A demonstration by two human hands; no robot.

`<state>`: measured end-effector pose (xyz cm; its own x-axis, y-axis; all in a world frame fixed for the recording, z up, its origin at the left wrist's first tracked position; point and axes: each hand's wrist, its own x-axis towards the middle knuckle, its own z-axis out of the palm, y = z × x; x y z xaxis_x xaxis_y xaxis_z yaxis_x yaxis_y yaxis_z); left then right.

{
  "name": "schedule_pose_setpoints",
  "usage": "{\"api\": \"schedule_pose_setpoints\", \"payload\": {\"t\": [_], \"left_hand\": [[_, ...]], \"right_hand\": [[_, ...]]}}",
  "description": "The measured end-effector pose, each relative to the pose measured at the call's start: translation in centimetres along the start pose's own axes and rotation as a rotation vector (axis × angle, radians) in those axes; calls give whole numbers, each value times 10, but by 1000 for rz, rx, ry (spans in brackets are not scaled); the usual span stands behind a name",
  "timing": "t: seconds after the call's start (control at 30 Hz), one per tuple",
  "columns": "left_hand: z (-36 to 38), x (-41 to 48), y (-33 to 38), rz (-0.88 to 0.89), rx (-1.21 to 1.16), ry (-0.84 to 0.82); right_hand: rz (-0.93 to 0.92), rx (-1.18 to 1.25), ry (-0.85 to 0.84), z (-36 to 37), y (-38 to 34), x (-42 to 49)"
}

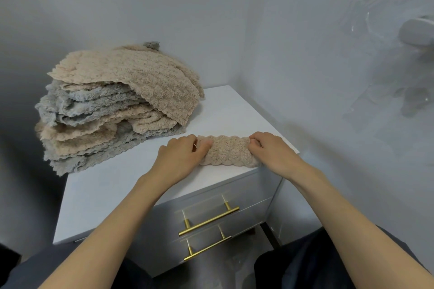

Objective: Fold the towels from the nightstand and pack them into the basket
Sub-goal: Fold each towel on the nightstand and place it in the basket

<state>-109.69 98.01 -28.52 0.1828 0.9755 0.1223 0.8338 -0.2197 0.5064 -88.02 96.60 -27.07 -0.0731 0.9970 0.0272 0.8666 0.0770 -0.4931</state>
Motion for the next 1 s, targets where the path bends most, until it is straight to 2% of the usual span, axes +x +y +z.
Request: {"api": "schedule_pose_setpoints", "payload": {"t": [0.17, 0.37, 0.47, 0.57, 0.67, 0.8, 0.9, 1.0], "left_hand": [[-5, 5, -2, -14, -72, -101], [-10, 0, 6, 36, -4, -153], [-12, -3, 7, 63, -52, -177], [-12, -7, 7, 59, -224, -190], [-9, -12, 9, 29, -412, -134], [-10, -17, 15, -51, -767, -103], [-17, -21, 21, -106, -940, -46], [-22, -29, 29, -76, -1083, -7]], "right_hand": [[46, -102, -30, 2, -5, 6], [1, -224, -137, -2, -14, 6], [-37, -244, -100, -1, -15, 4], [-53, -217, -64, 1, -12, 1], [-64, -133, -10, 1, -9, -2], [-117, 27, 20, -2, -10, -9], [-164, 163, 81, -8, -17, -17], [-165, 278, 81, -23, -26, -30]]}}
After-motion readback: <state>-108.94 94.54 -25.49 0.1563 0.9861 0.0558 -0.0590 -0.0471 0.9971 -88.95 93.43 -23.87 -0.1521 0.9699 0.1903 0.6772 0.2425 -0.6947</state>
